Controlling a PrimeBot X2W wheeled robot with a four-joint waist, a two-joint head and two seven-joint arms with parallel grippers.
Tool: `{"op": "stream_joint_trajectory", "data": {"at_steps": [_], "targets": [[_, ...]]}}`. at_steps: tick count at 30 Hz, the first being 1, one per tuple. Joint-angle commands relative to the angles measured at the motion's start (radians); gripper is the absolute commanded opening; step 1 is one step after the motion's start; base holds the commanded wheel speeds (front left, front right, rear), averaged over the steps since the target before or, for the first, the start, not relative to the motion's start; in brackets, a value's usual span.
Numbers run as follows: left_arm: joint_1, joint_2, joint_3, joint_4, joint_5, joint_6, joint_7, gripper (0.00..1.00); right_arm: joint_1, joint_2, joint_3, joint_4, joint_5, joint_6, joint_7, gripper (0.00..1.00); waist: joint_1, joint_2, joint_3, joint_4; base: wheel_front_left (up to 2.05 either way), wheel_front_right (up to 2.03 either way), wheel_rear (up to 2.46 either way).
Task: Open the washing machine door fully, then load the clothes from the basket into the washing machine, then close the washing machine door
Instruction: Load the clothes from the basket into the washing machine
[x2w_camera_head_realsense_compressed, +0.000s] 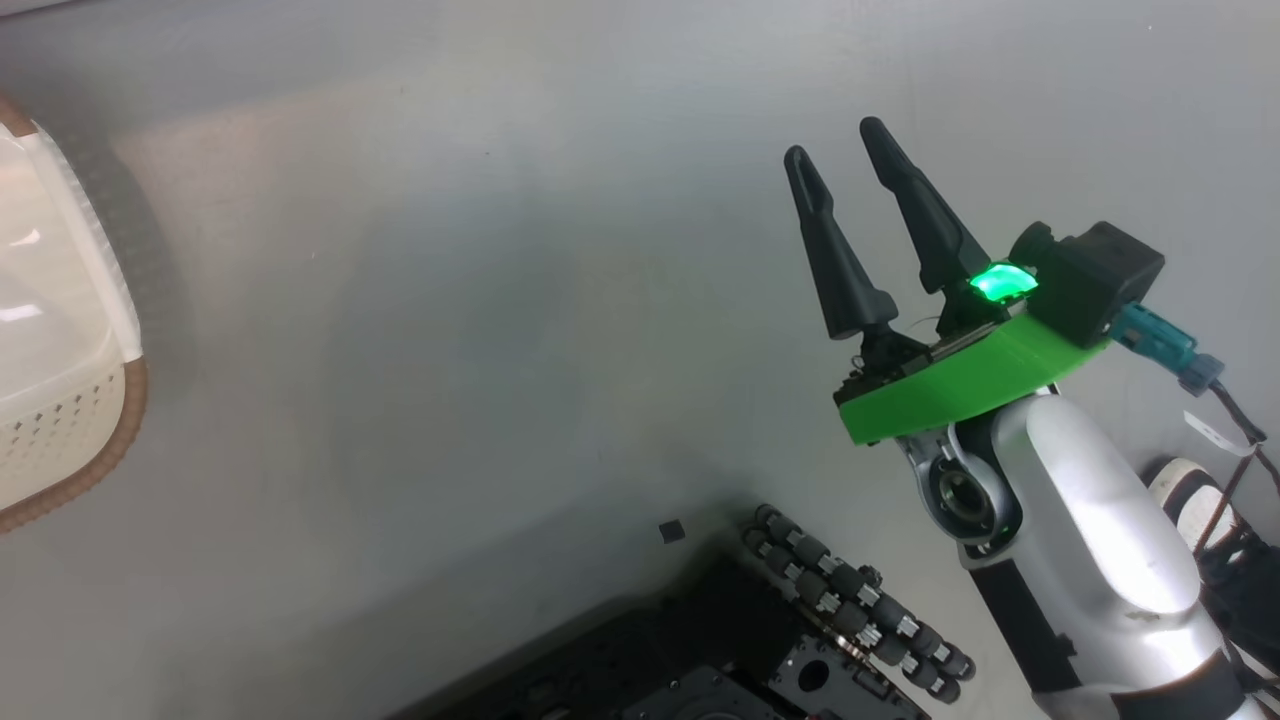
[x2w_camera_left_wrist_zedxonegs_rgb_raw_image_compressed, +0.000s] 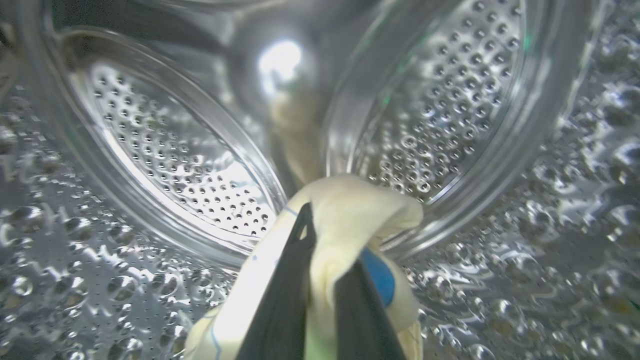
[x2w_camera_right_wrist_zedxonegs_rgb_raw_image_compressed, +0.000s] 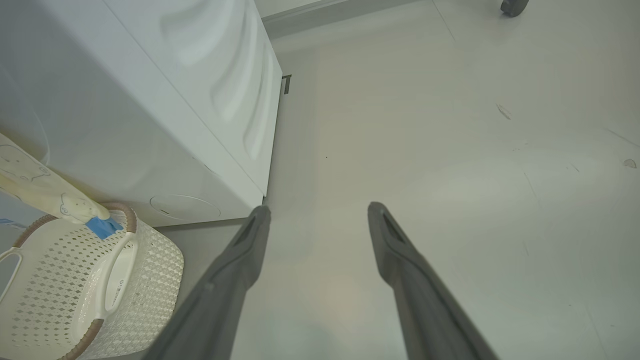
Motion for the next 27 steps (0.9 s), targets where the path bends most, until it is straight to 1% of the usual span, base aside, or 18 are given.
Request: {"op": "stream_joint_trajectory", "data": {"at_steps": [1, 7, 8, 9, 18, 24, 27], "targets": [[-0.031, 0.030, -0.013, -0.020, -0.005, -0.003, 0.009, 0.00, 0.020, -0.001, 0.015, -0.023, 0.009, 0.000, -0.007, 1.00, -0.0001, 0.0000, 0.001, -0.001, 0.00, 0.00, 0.00], [-0.050, 0.033, -0.062, 0.046, -0.036, -0.003, 0.012, 0.00, 0.017, -0.001, 0.021, -0.017, 0.012, 0.000, -0.007, 1.00, -0.0001, 0.0000, -0.001, 0.000, 0.00, 0.00, 0.00], [-0.053, 0.035, -0.062, 0.055, -0.044, -0.003, 0.007, 0.43, 0.017, -0.001, 0.021, -0.015, 0.012, 0.000, -0.007, 1.00, -0.0001, 0.0000, -0.002, 0.002, 0.00, 0.00, 0.00], [-0.056, 0.036, -0.060, 0.064, -0.051, -0.003, -0.002, 1.00, 0.017, -0.001, 0.021, -0.014, 0.015, 0.000, -0.007, 1.00, -0.0001, 0.0000, -0.004, 0.004, 0.00, 0.00, 0.00], [-0.047, 0.019, -0.099, 0.121, -0.097, -0.003, -0.040, 1.00, 0.010, -0.001, 0.008, -0.007, 0.003, 0.000, -0.007, 1.00, -0.0001, 0.0000, -0.035, 0.034, 0.00, 0.00, 0.00], [0.034, -0.003, -0.111, 0.123, -0.154, -0.003, -0.067, 1.00, 0.020, -0.001, -0.021, -0.005, -0.031, 0.000, -0.007, 1.00, -0.0001, 0.0000, -0.083, 0.073, 0.00, 0.00, 0.00], [0.100, -0.014, -0.143, 0.101, -0.172, -0.003, -0.074, 1.00, 0.029, -0.001, -0.043, -0.004, -0.057, 0.000, -0.007, 1.00, -0.0001, 0.0000, -0.109, 0.104, 0.00, 0.00, 0.00]]}}
